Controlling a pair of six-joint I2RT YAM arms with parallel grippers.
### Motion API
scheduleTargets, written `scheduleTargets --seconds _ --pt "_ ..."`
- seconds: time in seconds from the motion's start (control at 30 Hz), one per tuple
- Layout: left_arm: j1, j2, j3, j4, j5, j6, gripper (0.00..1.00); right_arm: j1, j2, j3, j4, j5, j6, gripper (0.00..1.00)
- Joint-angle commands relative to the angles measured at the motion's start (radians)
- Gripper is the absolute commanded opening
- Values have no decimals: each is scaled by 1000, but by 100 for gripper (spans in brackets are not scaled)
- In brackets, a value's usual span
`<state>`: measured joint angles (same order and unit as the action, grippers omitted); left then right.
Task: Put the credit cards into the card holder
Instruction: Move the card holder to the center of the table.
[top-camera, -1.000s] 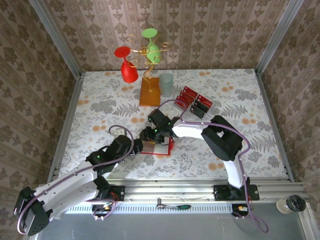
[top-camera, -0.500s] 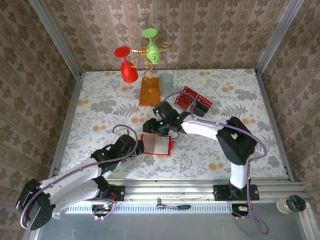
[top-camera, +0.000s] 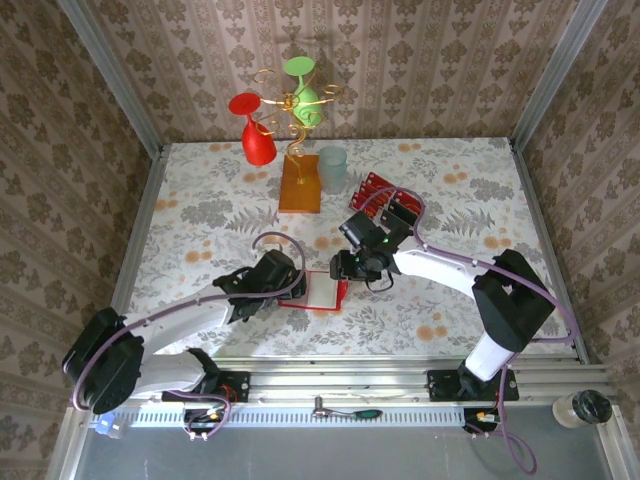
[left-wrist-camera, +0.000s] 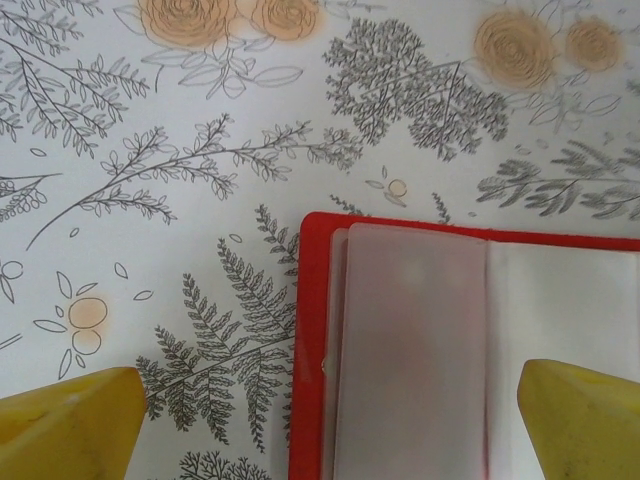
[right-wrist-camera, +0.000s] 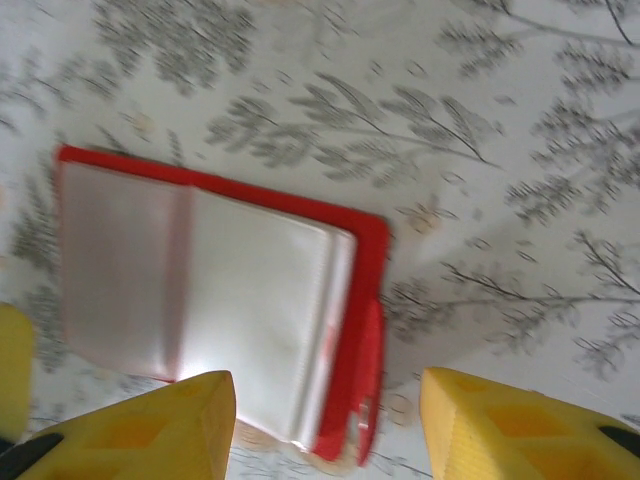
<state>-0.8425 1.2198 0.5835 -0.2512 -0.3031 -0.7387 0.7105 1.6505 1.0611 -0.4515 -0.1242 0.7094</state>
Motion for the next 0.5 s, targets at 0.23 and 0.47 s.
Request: scheduleTargets --seconds 0.23,0.47 --pt "4 48 14 -4 -21 39 97 -12 68 -38 16 3 -31 28" --pt "-5 93 49 11 -9 46 98 -80 23 -96 51 1 -27 0"
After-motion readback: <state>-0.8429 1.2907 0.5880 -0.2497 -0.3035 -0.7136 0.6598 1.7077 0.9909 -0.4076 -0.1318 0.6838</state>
